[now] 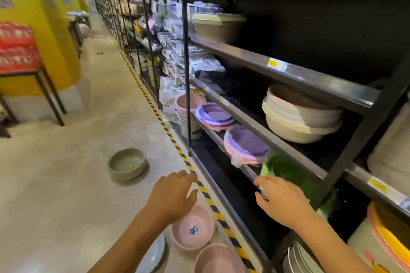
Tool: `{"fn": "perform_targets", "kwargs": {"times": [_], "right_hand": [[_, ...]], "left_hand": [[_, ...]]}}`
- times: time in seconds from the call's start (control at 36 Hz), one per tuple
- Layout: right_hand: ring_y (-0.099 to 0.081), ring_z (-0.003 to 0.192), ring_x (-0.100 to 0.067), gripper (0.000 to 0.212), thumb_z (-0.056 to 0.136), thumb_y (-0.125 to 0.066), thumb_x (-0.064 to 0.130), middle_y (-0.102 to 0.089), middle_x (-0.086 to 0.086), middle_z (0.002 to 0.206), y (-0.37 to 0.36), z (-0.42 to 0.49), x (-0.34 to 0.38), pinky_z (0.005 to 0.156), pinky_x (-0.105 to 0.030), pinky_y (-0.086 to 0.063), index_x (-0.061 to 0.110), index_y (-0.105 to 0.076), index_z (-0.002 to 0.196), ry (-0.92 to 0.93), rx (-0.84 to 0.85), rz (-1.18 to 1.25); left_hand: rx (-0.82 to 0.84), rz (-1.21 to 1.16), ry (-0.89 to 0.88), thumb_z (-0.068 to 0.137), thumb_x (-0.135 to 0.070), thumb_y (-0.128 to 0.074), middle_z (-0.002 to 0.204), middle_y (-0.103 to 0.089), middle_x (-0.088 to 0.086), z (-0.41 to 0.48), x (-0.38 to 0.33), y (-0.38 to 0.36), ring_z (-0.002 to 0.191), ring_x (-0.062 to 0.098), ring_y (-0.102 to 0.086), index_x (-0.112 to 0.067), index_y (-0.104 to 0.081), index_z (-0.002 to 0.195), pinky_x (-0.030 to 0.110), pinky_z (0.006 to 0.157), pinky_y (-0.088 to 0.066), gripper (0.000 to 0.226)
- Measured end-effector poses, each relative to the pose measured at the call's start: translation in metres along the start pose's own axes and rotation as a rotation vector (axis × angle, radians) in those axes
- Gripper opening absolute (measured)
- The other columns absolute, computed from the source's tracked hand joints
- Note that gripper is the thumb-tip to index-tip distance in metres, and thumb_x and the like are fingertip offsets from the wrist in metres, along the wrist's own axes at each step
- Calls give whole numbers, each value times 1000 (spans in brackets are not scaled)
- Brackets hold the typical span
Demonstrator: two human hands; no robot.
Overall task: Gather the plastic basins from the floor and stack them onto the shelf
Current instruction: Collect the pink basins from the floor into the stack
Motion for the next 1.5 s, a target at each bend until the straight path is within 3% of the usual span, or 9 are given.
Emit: {"fn": "perform_targets", "kwargs": {"times": [0.25,0.36,0.47,0.61,0.75,0.97,1.17,1.31,1.5], "right_hand": [[-62,111,-12,34,100,-46,43,-62,8,127,-35,68,-3,88,-32,-55,33,-55,131,186,63,34],[-64,99,-13,28,100,-42,41,-62,8,114,-73,96,-11,81,-32,-55,29,-57,120,256,111,25],[-61,107,-19,33,102,-41,39,-58,3,123,-139,110,-25,85,-35,-54,26,-51,131,290,187,14],[-63,99,-16,31,102,-45,37,-60,5,119,-246,111,-48,73,-31,-50,27,-52,130,272,236,45],[-63,88,-12,23,102,-42,35,-60,9,103,-398,102,-66,67,-29,-54,28,-56,117,250,269,-15],[-65,108,-20,36,101,-38,44,-63,6,122,-651,92,-106,83,-40,-57,27,-59,125,166,348,-46],[-65,102,-22,30,98,-46,43,-59,2,116,-822,99,-128,73,-42,-57,28,-56,122,147,348,-76],[-59,111,-19,44,96,-51,37,-55,3,128,-912,99,-151,74,-35,-52,30,-49,140,94,334,26],[-50,108,-7,41,94,-61,30,-53,5,129,-961,96,-189,83,-28,-45,28,-55,135,1,117,325]], "left_hand": [[-36,19,256,101,-42,-43,139,-55,-2,4,18,-28,120,22,-57,-29,-46,140,35,100,-45,42],[-30,-11,360,100,-40,-42,133,-59,0,9,25,-70,117,24,-58,-28,-48,139,37,96,-46,41],[-54,-57,411,95,-39,-49,118,-66,3,17,25,-129,104,28,-64,-24,-59,127,41,85,-52,37],[-60,-112,375,90,-38,-48,100,-69,4,21,28,-238,86,31,-68,-21,-65,115,40,65,-55,35],[-60,-110,326,82,-33,-49,81,-66,2,17,39,-373,68,29,-66,-20,-68,105,30,50,-41,33],[48,-96,372,85,-24,-62,94,-69,8,12,92,-620,81,35,-68,-16,-66,113,41,63,-55,29],[45,-13,401,89,-28,-55,104,-66,7,16,132,-789,93,35,-67,-18,-61,116,42,69,-52,29],[-8,-176,440,90,-39,-44,109,-64,0,11,153,-882,97,28,-66,-25,-58,121,39,72,-54,36],[-197,-305,589,94,-41,-48,110,-63,-6,-8,170,-936,92,19,-65,-33,-59,116,38,71,-55,26]]}}
Point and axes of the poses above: each hand's wrist, its own z-axis towards the middle knuckle, its own y-axis out of the back of the hand, x = y × z, the point moved 10 cm from there along z, towards the middle knuckle
